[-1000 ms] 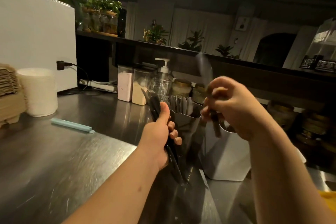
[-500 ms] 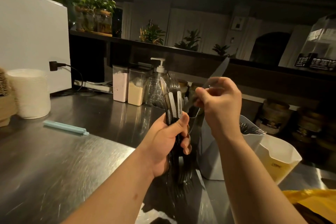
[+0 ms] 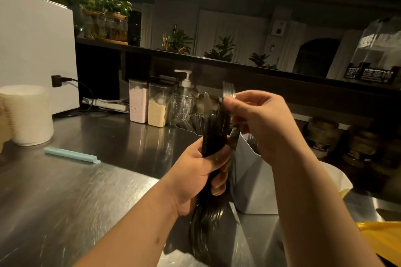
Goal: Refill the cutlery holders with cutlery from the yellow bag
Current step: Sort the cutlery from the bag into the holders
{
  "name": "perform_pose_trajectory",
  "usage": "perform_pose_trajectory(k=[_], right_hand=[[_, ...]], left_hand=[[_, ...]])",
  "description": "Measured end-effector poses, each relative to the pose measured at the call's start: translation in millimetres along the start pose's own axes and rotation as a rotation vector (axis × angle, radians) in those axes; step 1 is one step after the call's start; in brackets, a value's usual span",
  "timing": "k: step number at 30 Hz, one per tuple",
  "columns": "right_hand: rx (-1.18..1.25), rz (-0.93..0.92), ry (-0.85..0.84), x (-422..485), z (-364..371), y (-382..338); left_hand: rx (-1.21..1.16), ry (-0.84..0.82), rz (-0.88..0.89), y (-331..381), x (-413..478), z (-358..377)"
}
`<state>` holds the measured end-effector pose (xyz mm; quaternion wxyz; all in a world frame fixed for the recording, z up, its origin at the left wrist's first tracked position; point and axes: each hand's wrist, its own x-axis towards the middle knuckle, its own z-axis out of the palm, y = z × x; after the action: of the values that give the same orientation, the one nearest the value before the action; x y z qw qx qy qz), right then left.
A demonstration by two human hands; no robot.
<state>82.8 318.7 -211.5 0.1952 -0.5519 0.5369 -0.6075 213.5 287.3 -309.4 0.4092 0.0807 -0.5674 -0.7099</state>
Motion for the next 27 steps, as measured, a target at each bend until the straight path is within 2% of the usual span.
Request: perform_pose_trajectory(k=[3,5,7,9,12,16,21,23,25,27], right_hand=[[0.250,-0.009,0.169,1.6,-9.8,-4.0],[0.388,-0.085,0.388,4.8,-23.9,-6.0],[0.304,-0.205,0.626,9.7,-42.3,-4.0],[0.063,-0.283,0.740,15.7,-57.8,5.5],[-0.200,-0.216,0.645,23.6,-69.1,25.6],[-0.601,-0.003,0.328,29.0,-64.9,43.9],[-0.803,0.131,-0.003,26.7,-55.9,45.5],[-0.800,-0.004,0.077,24.1,-52.1,39.1],[-0.601,-0.149,0.150,17.2,-42.5,24.2],[-0.387,-0.127,-0.023,8.3,-28.9,7.3]], left_hand=[[0.040,-0.037,-0.031,-0.8,-1.1,-1.8],[0.059,-0.046,-0.035,-1.9,-0.6,-1.0],[0.065,-0.012,-0.043,-2.0,0.7,-0.1],[0.058,0.019,-0.060,-1.7,1.4,-0.4],[0.122,0.116,-0.081,-1.7,1.6,2.1],[0.244,0.303,-0.097,-5.7,5.3,8.2],[0.570,0.489,0.017,-12.5,10.5,5.2],[0.840,0.539,0.096,-12.4,8.8,5.7],[1.049,0.564,0.164,-14.7,5.4,6.1],[1.126,0.588,0.203,-17.6,3.6,6.3]])
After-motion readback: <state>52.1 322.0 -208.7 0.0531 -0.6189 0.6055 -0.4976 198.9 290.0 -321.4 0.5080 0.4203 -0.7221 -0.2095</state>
